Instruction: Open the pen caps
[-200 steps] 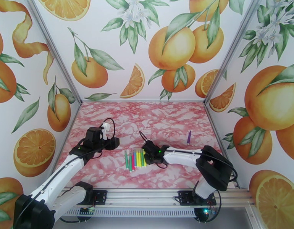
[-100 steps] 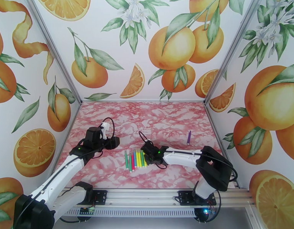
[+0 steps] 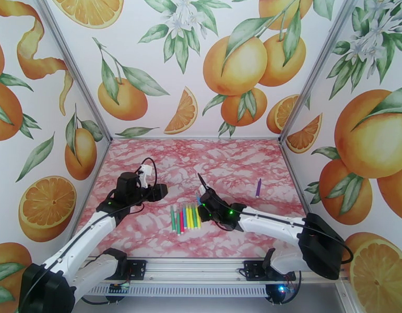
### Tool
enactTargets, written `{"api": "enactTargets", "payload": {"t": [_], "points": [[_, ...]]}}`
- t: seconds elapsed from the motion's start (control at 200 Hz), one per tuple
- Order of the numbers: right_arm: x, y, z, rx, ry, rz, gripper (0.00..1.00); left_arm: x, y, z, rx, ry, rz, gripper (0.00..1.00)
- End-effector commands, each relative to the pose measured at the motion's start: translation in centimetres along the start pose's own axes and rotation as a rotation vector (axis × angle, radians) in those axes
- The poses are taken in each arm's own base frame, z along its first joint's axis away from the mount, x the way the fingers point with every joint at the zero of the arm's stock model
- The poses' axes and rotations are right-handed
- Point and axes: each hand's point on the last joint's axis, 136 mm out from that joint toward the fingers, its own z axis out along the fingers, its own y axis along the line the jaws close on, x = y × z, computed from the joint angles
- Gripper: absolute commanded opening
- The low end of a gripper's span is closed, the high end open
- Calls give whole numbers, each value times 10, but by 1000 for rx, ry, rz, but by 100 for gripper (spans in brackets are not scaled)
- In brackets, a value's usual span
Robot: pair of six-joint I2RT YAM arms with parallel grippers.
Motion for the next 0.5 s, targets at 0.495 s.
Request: {"api": "enactTargets", "payload": {"t": [0.495], "points": [[-33,70,-31,-295,-152,-45,11,18,-59,30,285,91,-19,69]]}}
